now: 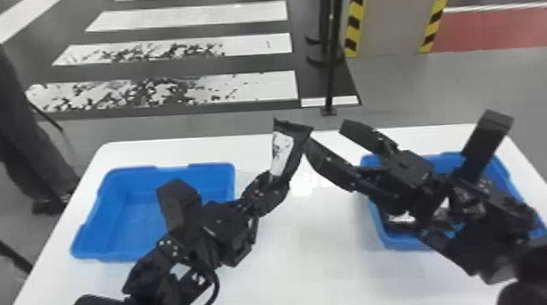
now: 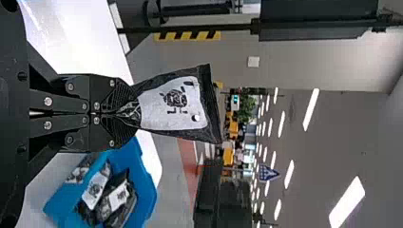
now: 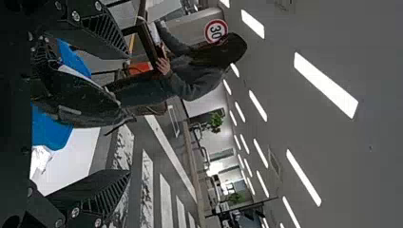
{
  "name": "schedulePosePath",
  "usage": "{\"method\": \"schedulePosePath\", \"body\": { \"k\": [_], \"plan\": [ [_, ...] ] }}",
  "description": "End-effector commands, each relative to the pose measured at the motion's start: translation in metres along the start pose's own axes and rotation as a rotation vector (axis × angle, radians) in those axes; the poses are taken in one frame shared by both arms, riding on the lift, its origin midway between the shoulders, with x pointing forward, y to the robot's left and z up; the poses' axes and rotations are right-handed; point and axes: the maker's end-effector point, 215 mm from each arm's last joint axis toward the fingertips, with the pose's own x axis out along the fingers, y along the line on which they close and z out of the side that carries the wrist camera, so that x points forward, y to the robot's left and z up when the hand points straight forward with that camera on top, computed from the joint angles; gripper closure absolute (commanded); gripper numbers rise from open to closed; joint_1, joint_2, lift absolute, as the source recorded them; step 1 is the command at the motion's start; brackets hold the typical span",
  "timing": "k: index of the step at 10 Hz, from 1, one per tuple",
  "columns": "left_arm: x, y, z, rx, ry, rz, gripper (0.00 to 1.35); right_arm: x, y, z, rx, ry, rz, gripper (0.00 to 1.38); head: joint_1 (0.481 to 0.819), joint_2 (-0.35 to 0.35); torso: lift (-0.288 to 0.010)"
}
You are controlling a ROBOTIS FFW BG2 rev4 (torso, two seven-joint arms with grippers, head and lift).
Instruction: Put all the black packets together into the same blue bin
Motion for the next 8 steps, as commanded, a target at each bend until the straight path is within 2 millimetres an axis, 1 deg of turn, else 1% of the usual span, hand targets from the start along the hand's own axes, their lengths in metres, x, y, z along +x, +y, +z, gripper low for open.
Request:
{"method": "schedulePosePath", "body": {
  "k": [1,2,3,4,5,6,7,8],
  "plan": [
    [0.009,-0.025,0.007,-0.012,-0.018,-0.058,1.21,0.013,0.002,-0.002,-0.005,0.008,0.016,0.17,0.695,0.005,-0.11],
    [0.013,-0.034,0.008,-0.013,-0.019,-0.077,1.21,0.017,-0.001,-0.003,-0.008,0.012,0.017,0.17,0.695,-0.008,-0.11],
    [0.013,-0.036,0.009,-0.014,-0.021,-0.082,1.21,0.019,-0.002,-0.008,-0.009,0.022,0.017,0.18,0.695,-0.02,-0.11],
    [0.011,-0.034,0.009,-0.014,-0.025,-0.076,1.21,0.02,-0.001,-0.013,-0.007,0.039,0.019,0.38,0.695,-0.023,-0.11],
    [0.01,-0.032,0.01,-0.011,-0.029,-0.072,1.21,0.02,-0.001,-0.023,-0.004,0.082,0.014,1.0,0.695,-0.022,-0.11],
    [0.01,-0.03,0.011,-0.01,-0.031,-0.07,1.21,0.02,0.003,-0.028,-0.003,0.111,0.011,1.14,0.695,-0.017,-0.11],
    [0.01,-0.029,0.01,-0.009,-0.029,-0.067,1.21,0.022,0.009,-0.029,-0.016,0.133,0.019,1.15,0.695,-0.01,-0.11],
    [0.01,-0.029,0.013,-0.006,-0.036,-0.067,1.21,0.023,0.011,-0.03,-0.022,0.14,0.023,1.18,0.695,-0.007,-0.11]
  ]
}}
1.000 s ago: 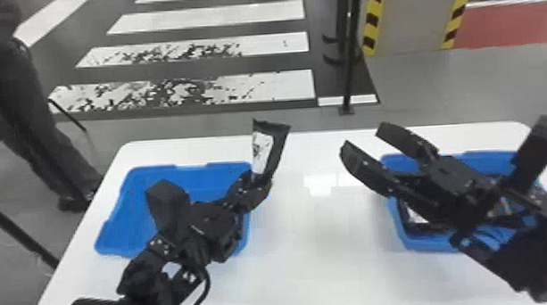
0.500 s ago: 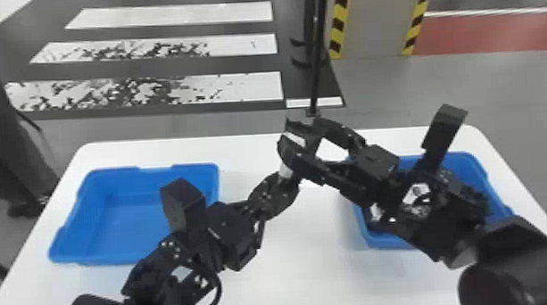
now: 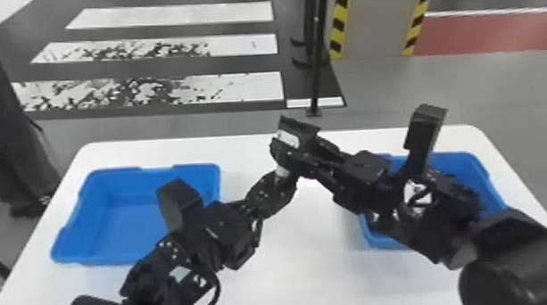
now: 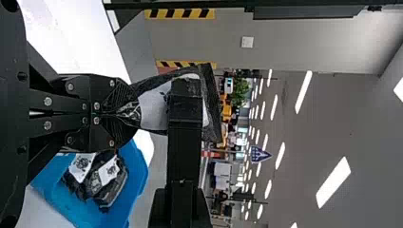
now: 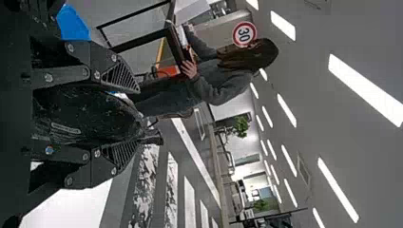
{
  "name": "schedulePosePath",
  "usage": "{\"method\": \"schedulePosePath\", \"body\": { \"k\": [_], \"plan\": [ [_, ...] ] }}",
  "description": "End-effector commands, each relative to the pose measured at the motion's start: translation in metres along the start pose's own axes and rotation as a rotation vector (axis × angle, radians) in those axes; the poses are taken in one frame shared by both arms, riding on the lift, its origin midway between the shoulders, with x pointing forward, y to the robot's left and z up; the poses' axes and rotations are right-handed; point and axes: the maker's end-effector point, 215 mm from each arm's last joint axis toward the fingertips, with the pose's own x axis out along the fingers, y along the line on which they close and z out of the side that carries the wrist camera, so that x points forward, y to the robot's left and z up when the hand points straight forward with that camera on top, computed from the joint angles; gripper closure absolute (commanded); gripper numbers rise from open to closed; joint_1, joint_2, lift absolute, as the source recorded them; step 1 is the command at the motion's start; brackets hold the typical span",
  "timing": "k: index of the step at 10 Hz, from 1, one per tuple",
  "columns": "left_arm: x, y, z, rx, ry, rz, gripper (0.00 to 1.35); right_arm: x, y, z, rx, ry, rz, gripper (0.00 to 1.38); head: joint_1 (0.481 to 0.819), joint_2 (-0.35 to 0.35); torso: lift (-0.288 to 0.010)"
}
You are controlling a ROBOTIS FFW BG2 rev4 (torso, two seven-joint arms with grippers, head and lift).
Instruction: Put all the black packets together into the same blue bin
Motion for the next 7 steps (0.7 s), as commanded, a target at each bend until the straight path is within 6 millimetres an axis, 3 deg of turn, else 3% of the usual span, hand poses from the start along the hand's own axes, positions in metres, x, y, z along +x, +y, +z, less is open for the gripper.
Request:
{"method": "schedulePosePath", "body": {
  "k": [1,4,5,7],
  "plan": [
    [0.0,0.0,0.002,0.004,-0.004,0.0,1.21,0.001,0.001,-0.002,0.002,0.008,0.001,1.18,0.695,0.0,-0.11],
    [-0.002,0.003,0.0,0.001,-0.002,0.008,1.21,0.001,0.002,0.003,-0.006,-0.004,0.003,1.18,0.695,0.006,-0.11],
    [-0.002,0.002,-0.001,-0.014,-0.002,0.006,1.15,0.0,0.003,0.005,-0.005,-0.013,0.003,1.18,0.695,0.007,-0.11],
    [-0.004,0.005,-0.01,-0.026,0.019,0.011,0.3,-0.001,0.001,0.017,-0.012,-0.051,-0.002,1.17,0.695,0.007,-0.11]
  ]
}}
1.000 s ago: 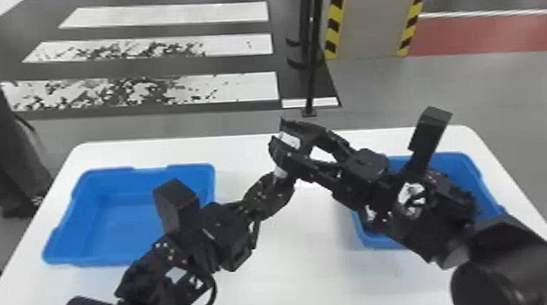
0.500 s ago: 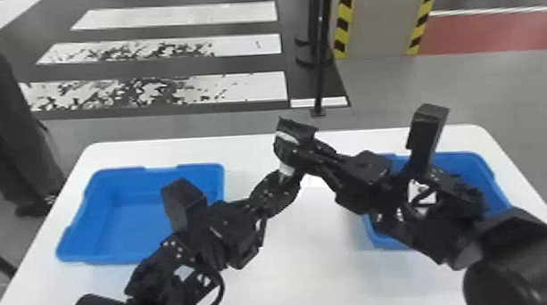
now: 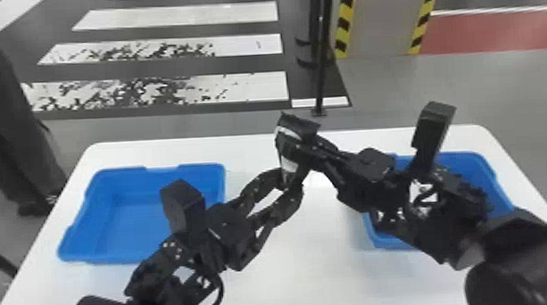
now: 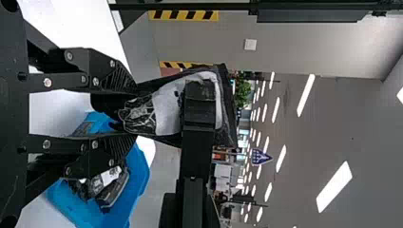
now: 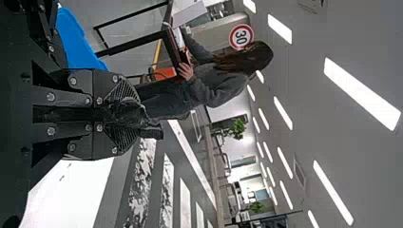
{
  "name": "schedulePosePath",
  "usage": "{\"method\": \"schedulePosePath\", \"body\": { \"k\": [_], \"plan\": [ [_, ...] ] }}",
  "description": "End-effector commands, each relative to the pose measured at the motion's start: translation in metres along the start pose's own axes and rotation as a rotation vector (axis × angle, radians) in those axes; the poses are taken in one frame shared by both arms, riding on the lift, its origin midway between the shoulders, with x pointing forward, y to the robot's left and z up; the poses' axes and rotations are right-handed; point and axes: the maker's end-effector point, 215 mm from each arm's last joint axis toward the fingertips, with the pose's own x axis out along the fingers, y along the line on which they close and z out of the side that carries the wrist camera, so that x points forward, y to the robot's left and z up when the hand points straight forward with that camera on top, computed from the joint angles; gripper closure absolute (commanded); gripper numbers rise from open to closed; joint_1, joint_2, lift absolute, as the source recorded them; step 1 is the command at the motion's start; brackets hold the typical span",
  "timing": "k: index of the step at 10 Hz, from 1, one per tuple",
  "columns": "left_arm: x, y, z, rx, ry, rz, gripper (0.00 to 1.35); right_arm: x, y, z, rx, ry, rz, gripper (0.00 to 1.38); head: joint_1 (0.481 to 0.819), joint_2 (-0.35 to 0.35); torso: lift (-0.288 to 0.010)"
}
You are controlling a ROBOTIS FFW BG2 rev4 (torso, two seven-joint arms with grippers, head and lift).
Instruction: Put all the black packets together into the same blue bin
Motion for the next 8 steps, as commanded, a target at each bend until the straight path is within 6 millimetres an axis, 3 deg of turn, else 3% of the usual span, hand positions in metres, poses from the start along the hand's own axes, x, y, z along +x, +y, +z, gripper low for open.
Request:
{"method": "schedulePosePath", "body": {
  "k": [1,2,3,5,7,8],
  "plan": [
    [-0.001,0.002,-0.003,-0.002,0.004,0.003,0.1,-0.007,-0.013,0.015,-0.018,-0.037,-0.03,1.17,0.695,0.007,-0.11],
    [-0.003,0.005,-0.003,-0.003,0.003,0.01,0.12,-0.018,-0.035,0.029,-0.046,-0.064,-0.079,1.17,0.695,0.0,-0.11],
    [-0.005,0.008,-0.005,-0.004,0.004,0.018,0.13,-0.037,-0.069,0.043,-0.086,-0.08,-0.159,1.17,0.695,-0.02,-0.11],
    [-0.011,0.016,-0.009,-0.01,0.005,0.038,0.13,-0.084,-0.13,0.048,-0.137,-0.067,-0.312,1.17,0.695,-0.078,-0.11],
    [-0.015,0.022,-0.012,-0.016,0.008,0.057,0.13,-0.123,-0.177,0.028,-0.152,0.006,-0.428,1.17,0.695,-0.154,-0.11],
    [-0.019,0.025,-0.016,-0.028,0.015,0.07,0.13,-0.129,-0.183,0.011,-0.146,0.042,-0.443,1.17,0.695,-0.171,-0.11]
  ]
}}
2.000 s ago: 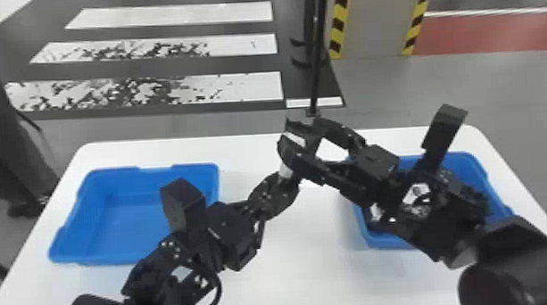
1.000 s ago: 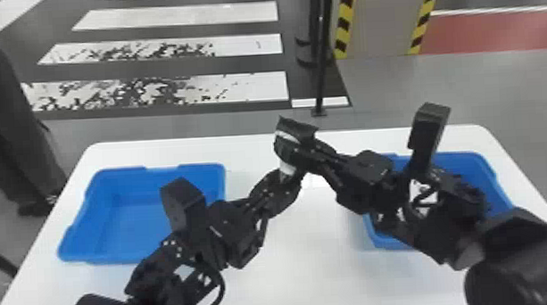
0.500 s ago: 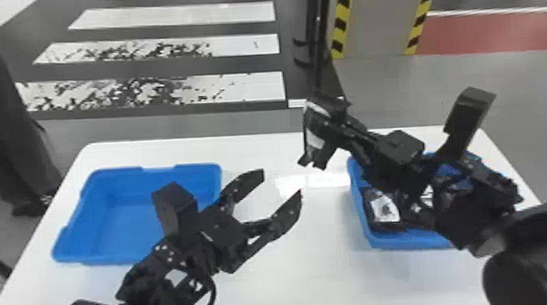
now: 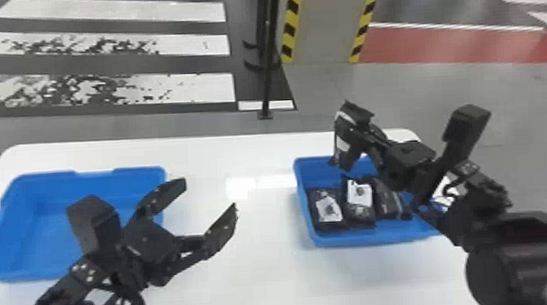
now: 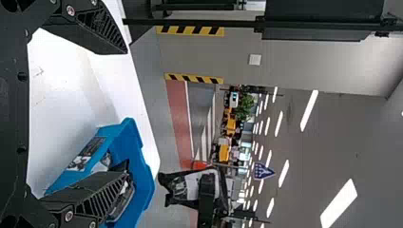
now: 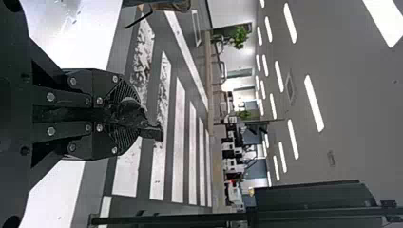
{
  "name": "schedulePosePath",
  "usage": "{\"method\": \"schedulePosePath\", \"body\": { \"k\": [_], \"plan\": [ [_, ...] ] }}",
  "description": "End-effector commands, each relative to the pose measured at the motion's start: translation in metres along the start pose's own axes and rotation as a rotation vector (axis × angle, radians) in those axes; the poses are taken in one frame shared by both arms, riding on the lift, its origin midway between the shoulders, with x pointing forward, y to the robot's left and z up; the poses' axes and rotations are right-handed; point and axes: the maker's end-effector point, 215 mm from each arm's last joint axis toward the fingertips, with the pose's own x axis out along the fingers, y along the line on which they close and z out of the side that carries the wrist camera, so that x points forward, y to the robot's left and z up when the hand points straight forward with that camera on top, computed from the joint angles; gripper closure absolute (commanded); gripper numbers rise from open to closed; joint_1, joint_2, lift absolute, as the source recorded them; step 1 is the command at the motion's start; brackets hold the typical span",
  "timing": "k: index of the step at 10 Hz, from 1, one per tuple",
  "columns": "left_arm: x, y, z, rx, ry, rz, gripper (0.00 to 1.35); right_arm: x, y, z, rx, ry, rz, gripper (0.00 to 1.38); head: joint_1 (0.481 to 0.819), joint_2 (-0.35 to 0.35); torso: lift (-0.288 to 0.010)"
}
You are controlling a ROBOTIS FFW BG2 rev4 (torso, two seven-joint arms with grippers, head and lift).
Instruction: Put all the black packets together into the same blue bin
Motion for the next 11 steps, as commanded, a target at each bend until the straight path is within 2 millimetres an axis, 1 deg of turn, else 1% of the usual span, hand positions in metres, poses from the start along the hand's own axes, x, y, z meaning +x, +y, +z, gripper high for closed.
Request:
{"method": "schedulePosePath", "body": {
  "k": [1,2,3,4,5,6,7,8,9,10,11],
  "plan": [
    [-0.005,0.006,-0.001,-0.007,-0.005,0.017,0.13,-0.01,-0.015,-0.026,-0.02,0.065,-0.037,1.17,0.695,-0.191,-0.11],
    [-0.006,0.006,0.0,-0.006,-0.011,0.021,0.13,-0.019,-0.03,-0.038,-0.041,0.104,-0.074,1.17,0.695,-0.197,-0.11],
    [-0.006,0.006,0.001,-0.005,-0.013,0.023,0.13,-0.033,-0.046,-0.042,-0.06,0.117,-0.125,1.17,0.695,-0.209,-0.11],
    [-0.006,0.008,0.001,-0.009,-0.015,0.026,0.13,-0.055,-0.068,-0.037,-0.095,0.119,-0.21,1.17,0.695,-0.228,-0.11],
    [-0.008,0.009,0.0,-0.011,-0.014,0.031,0.13,-0.069,-0.091,-0.038,-0.113,0.13,-0.273,1.17,0.695,-0.258,-0.11],
    [-0.009,0.012,-0.001,-0.011,-0.015,0.038,0.13,-0.068,-0.106,-0.054,-0.095,0.16,-0.276,1.03,0.695,-0.276,-0.11],
    [-0.009,0.013,0.001,-0.011,-0.018,0.045,0.13,-0.062,-0.113,-0.067,-0.08,0.185,-0.244,0.62,0.695,-0.3,-0.11],
    [-0.012,0.017,0.002,-0.004,-0.024,0.06,0.13,-0.06,-0.109,-0.06,-0.092,0.162,-0.234,0.25,0.695,-0.304,-0.11],
    [-0.017,0.023,0.008,0.007,-0.053,0.092,0.13,-0.063,-0.096,-0.049,-0.093,0.125,-0.214,0.08,0.695,-0.304,-0.11],
    [-0.025,0.032,0.004,-0.05,-0.063,0.13,0.13,-0.068,-0.077,-0.037,-0.094,0.092,-0.195,0.11,0.695,-0.295,-0.11],
    [-0.038,0.047,0.004,-0.079,-0.091,0.195,0.13,-0.077,-0.055,-0.028,-0.105,0.055,-0.169,0.12,0.695,-0.275,-0.11]
  ]
}}
